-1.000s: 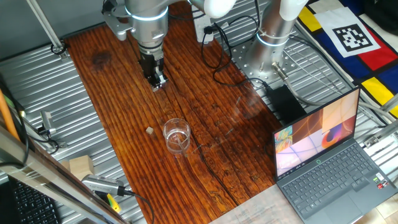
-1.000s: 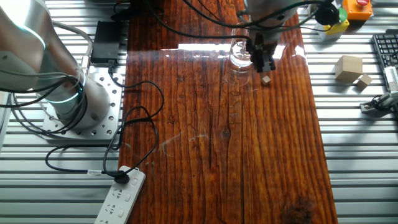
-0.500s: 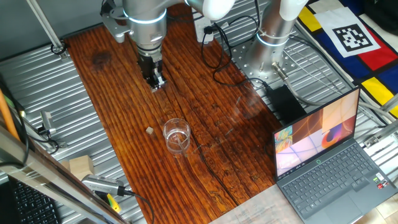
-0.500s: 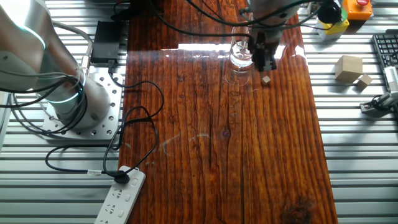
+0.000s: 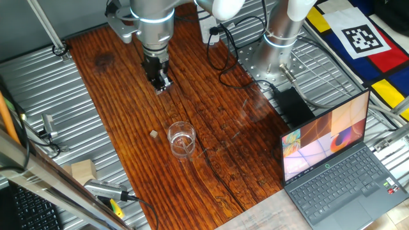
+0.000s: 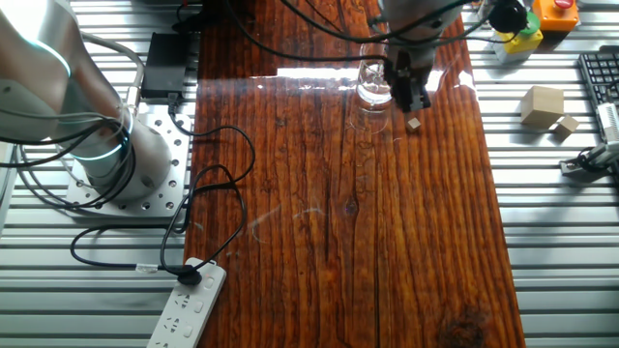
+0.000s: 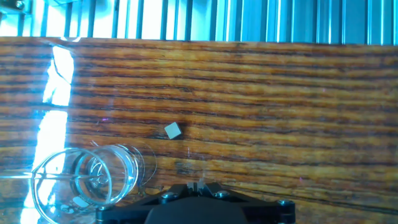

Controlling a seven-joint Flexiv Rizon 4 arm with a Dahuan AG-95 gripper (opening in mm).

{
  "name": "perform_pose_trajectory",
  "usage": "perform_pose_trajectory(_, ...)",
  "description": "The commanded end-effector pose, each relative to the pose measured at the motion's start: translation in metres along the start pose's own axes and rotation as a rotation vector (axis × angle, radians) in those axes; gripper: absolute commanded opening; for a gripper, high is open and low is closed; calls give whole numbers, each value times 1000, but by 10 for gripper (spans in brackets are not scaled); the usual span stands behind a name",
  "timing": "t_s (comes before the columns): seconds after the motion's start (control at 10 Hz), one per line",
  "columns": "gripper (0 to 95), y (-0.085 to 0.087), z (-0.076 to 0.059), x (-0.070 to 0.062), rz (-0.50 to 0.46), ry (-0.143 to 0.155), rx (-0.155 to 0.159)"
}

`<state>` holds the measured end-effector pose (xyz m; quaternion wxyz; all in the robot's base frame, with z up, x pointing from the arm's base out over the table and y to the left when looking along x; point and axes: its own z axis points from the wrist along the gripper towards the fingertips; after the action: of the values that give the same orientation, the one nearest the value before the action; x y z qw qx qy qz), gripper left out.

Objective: Stir the beaker with a glass rod

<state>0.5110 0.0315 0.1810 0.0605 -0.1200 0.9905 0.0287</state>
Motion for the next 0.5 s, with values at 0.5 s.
perform_pose_trajectory(0.5,0,33,-13,-15,-46,-21,-17)
